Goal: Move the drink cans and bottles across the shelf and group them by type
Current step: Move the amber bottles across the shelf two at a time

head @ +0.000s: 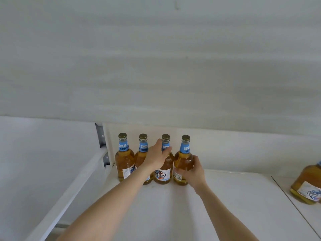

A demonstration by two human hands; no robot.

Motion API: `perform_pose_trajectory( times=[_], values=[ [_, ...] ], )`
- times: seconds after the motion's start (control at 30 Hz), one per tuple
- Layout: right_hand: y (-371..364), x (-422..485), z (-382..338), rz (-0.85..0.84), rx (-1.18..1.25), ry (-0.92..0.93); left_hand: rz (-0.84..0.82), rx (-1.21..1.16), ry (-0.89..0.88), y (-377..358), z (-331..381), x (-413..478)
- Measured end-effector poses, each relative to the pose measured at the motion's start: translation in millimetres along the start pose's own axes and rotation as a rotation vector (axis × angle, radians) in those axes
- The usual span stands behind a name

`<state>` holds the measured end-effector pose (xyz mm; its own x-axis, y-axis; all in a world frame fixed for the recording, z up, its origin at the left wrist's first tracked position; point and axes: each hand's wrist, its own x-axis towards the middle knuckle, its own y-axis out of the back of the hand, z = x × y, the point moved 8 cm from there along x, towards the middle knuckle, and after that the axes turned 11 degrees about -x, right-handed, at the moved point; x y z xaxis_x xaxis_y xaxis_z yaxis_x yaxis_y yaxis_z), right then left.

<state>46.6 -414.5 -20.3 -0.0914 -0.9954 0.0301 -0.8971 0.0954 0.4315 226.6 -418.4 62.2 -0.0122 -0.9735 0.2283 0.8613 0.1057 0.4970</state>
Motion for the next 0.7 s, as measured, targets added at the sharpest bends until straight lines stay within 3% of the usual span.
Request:
perform_pose_trajectory(
  times=[0.7],
  values=[
    [49.0,-81.1,30.3,0.000,0.329,-0.195,0.133,-0.071,-0.011,-5.5,17.3,-64.1]
  ],
)
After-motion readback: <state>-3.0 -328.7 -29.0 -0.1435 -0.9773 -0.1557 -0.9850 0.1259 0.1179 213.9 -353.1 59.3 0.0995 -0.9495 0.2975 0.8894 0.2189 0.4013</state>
